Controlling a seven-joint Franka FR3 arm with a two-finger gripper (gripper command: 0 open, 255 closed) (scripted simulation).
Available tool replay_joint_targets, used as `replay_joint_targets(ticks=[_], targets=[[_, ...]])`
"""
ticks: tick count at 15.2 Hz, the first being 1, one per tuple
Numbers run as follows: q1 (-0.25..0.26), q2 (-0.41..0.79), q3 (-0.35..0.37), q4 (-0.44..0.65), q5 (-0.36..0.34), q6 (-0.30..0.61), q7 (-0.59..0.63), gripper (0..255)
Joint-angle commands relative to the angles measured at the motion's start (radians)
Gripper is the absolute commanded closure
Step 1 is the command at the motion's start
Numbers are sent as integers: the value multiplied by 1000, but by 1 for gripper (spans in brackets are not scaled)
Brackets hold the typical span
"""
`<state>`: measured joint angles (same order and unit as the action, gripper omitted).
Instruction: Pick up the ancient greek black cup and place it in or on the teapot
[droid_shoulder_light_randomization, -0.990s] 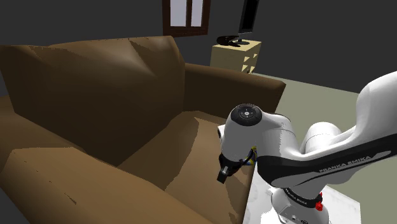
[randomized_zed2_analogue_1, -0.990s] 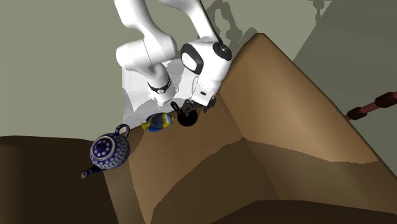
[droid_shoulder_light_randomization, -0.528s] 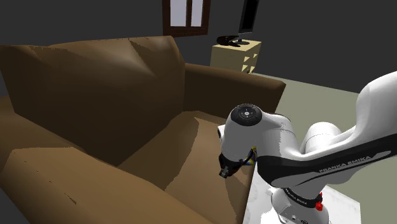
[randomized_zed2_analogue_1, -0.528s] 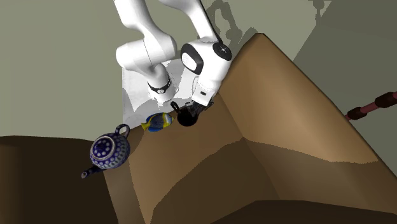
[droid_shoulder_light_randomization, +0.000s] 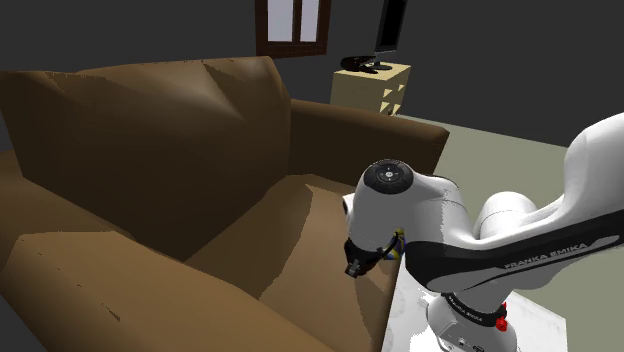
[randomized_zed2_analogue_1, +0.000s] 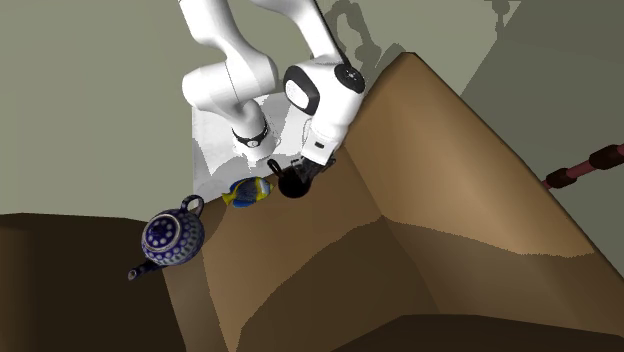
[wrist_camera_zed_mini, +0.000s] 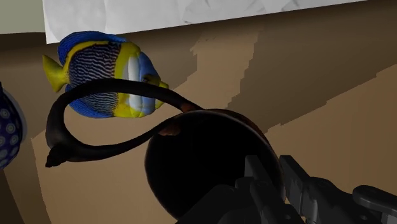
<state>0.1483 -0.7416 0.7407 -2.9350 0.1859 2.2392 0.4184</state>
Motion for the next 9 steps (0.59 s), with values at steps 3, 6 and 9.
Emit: replay_joint_targets(ticks=[3, 6, 9], targets=[[12, -46, -33, 26, -6, -70, -21, 255], [18, -79, -58, 48, -14, -124, -36, 255], [21, -107, -81, 73, -23, -175, -51, 255]])
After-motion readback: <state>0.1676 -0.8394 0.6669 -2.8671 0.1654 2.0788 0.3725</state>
